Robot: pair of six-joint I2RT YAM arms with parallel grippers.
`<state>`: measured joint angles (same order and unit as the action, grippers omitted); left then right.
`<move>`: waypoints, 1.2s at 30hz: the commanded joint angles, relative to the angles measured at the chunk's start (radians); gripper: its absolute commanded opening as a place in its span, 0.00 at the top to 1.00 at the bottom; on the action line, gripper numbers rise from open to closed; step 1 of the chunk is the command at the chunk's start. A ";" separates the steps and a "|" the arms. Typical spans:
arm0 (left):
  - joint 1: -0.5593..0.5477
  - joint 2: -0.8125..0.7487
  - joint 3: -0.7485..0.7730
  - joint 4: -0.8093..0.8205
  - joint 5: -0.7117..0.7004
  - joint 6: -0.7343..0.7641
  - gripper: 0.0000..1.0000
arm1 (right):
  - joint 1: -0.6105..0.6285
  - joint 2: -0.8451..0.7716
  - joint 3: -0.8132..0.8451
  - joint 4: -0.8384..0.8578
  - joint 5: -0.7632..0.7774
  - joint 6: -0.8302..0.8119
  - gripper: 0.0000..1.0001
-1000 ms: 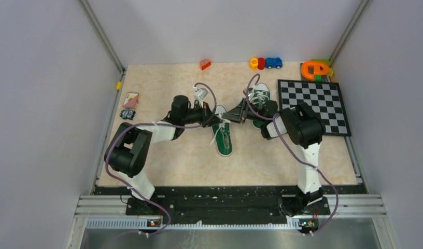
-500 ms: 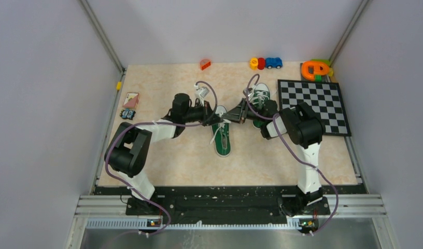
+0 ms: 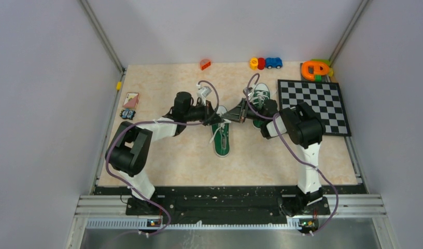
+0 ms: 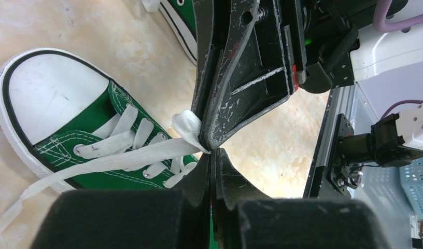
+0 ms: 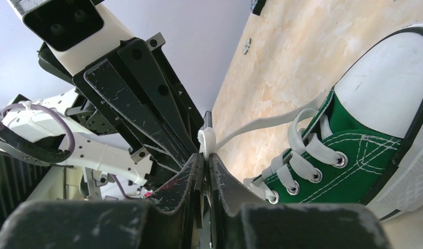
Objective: Tie the shoes
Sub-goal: Cross the shoelace with the shoelace.
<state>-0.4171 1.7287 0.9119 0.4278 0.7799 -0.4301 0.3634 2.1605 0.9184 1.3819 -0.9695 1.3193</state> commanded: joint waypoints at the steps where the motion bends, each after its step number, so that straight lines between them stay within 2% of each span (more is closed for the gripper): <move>1: -0.005 -0.012 0.029 0.006 -0.017 0.047 1.00 | -0.002 -0.017 0.028 0.033 -0.005 -0.019 0.93; 5: -0.005 -0.049 -0.010 0.009 -0.060 0.078 0.89 | -0.004 -0.022 0.026 0.020 0.000 -0.022 1.00; 14: -0.003 -0.166 -0.146 0.102 -0.169 0.105 0.70 | -0.004 -0.041 0.011 -0.002 0.025 -0.018 1.00; 17: -0.012 -0.203 -0.184 0.120 -0.215 0.138 0.52 | -0.004 -0.049 -0.004 -0.010 0.042 -0.021 1.00; 21: -0.080 -0.258 -0.232 0.130 -0.373 0.246 0.43 | -0.004 -0.050 -0.015 -0.010 0.069 -0.002 1.00; 26: -0.152 -0.270 -0.268 0.206 -0.527 0.296 0.45 | -0.004 -0.048 -0.023 0.001 0.089 0.016 1.00; 30: -0.182 -0.247 -0.245 0.220 -0.595 0.315 0.56 | -0.004 -0.049 -0.019 -0.001 0.090 0.019 1.00; 36: -0.223 -0.211 -0.195 0.188 -0.670 0.341 0.57 | -0.004 -0.054 -0.011 -0.008 0.086 0.019 1.00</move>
<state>-0.6170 1.4971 0.6701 0.5762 0.1898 -0.1272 0.3634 2.1601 0.8970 1.3384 -0.8909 1.3384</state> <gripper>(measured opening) 0.436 0.010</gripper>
